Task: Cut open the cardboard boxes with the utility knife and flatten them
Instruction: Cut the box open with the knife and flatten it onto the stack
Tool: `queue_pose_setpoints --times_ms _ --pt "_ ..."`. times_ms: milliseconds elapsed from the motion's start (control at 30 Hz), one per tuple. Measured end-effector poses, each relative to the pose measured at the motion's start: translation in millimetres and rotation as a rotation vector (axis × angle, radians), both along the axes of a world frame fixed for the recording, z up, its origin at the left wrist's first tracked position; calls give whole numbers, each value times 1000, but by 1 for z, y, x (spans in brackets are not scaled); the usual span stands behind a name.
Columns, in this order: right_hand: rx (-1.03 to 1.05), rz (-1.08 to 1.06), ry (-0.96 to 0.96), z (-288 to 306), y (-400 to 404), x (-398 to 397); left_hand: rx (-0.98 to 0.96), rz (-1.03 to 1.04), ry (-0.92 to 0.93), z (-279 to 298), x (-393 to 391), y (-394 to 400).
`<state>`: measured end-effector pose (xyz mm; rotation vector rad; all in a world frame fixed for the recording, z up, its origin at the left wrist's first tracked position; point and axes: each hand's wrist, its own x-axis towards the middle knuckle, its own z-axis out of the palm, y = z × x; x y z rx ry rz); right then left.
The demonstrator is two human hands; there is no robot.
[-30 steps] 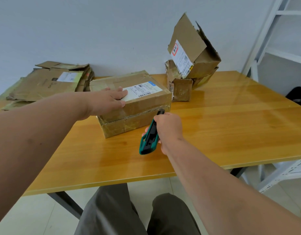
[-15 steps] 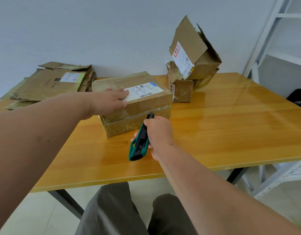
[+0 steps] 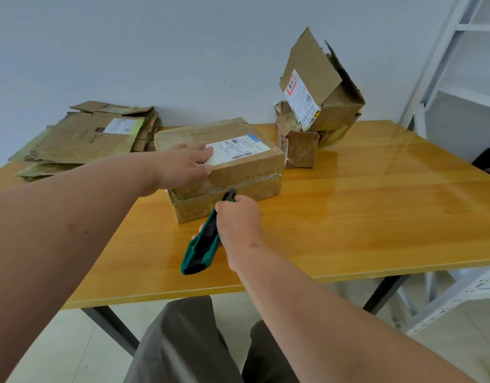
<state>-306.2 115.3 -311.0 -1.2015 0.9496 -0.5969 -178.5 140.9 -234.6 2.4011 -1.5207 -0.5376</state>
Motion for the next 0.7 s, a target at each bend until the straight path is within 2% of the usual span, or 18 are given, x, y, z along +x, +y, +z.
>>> queue_pose_setpoints --times_ms 100,200,233,333,500,700 --pt "-38 79 53 4 -9 -12 -29 -10 70 1 0 1" --pt "20 127 9 16 -23 -29 -43 -12 332 15 14 14" --pt "29 124 0 19 -28 -34 1 -42 349 22 20 19" --pt "15 166 -5 27 -42 -42 142 -113 262 30 32 31" --pt "-87 143 136 27 -46 -32 146 -173 -134 22 28 26" --pt "-18 140 97 18 -33 -24 159 -185 -194 21 28 27"
